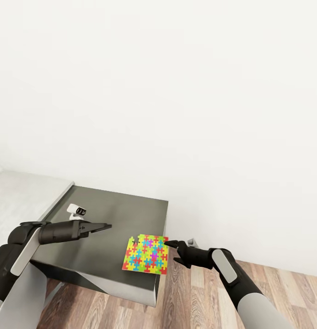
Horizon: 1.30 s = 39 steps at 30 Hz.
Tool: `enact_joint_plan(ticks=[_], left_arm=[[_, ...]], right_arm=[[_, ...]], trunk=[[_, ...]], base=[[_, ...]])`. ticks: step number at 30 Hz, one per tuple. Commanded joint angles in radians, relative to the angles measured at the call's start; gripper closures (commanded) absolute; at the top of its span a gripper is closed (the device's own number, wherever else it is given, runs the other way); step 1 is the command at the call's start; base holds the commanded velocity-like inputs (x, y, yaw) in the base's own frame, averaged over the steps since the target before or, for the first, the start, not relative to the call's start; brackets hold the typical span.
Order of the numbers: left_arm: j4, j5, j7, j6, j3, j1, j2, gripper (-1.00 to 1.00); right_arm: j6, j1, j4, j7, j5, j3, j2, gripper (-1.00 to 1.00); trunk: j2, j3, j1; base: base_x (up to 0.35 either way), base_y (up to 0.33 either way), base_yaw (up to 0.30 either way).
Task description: Put all the toys in the child's room - the three board games (two on the bed and one on the table), the two jigsaw puzzles on the table, and the tennis ball on the table - inside the toy box on the table in the child's room.
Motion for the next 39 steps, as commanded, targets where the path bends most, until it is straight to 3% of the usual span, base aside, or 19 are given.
enact_joint_plan(ticks=[1,37,38,39], left_arm=[[0.0,0.003,-0.001,0.009,-0.001,-0.001,0.0,-1.0],[0.0,0.003,-0.001,0.008,-0.004,-0.001,-0.009,-1.0],[0.0,0.003,-0.001,0.008,-0.004,-0.001,-0.009,-1.0],[0.0,0.003,-0.001,0.008,-0.004,-0.001,-0.009,-1.0]], right_arm=[[0.003,-0.001,0.0,0.006,0.007,-0.001,0.001,-1.0],[0.003,-0.001,0.0,0.006,0.008,-0.001,0.0,-1.0],[0.003,-0.001,0.0,0.006,0.008,-0.001,0.0,1.0],[0.003,-0.001,0.0,0.006,0.008,-0.001,0.0,1.0]], trunk=[[-0.001,-0.001,0.0],[-0.001,-0.001,0.0],[-0.001,-0.001,0.0],[-0.001,-0.001,0.0]], base=[[0.0,0.0,0.0],[0.0,0.038,0.0],[0.0,0.006,0.0],[0.0,0.004,0.0]])
